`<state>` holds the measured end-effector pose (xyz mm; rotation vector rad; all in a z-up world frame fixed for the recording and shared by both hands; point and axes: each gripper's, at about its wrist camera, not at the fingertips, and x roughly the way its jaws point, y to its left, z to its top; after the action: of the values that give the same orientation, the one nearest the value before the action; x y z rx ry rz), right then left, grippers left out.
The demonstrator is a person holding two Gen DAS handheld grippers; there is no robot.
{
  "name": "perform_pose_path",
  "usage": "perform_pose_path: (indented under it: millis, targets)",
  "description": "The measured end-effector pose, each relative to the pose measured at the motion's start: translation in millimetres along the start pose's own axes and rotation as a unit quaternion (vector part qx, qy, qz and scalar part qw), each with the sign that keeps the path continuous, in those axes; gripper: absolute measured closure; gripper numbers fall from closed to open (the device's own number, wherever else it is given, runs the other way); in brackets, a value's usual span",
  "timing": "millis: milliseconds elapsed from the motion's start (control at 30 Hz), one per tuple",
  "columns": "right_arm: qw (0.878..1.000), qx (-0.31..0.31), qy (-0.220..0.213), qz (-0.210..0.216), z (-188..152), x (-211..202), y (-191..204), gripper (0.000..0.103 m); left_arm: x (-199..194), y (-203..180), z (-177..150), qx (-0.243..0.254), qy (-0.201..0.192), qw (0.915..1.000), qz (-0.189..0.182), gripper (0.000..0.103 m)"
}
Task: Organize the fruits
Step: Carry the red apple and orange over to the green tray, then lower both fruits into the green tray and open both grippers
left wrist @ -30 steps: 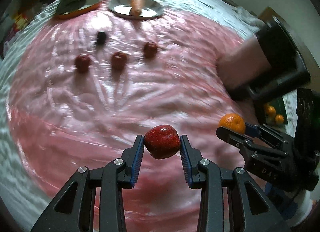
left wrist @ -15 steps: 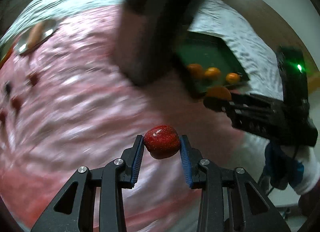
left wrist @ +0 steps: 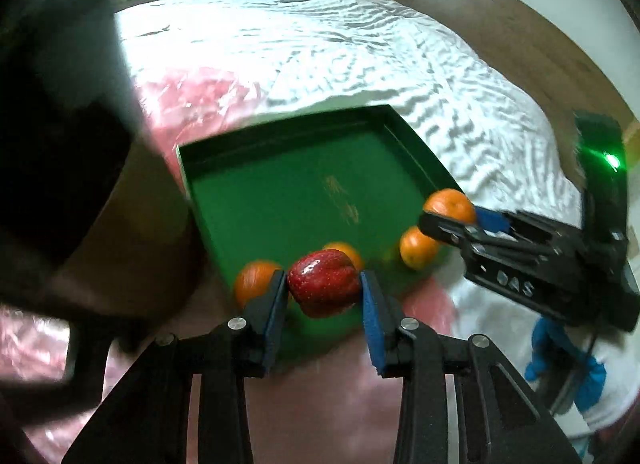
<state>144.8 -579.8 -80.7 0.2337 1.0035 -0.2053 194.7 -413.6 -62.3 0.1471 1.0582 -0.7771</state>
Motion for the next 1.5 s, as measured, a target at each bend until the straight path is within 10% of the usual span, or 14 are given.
perform_pose_path:
  millis: [433, 1500]
  targets:
    - [1.0, 0.014, 0.015, 0.004, 16.5, 58.6, -33.8, 0.033, 74.5, 7.3, 31.9, -0.009, 0.022, 0.9971, 0.072, 0.072]
    - [1.0, 0.016, 0.024, 0.009, 12.9, 76.2, -35.6, 0.031, 101.5, 10.2, 24.9, -0.011, 0.048, 0.9953, 0.084, 0.071]
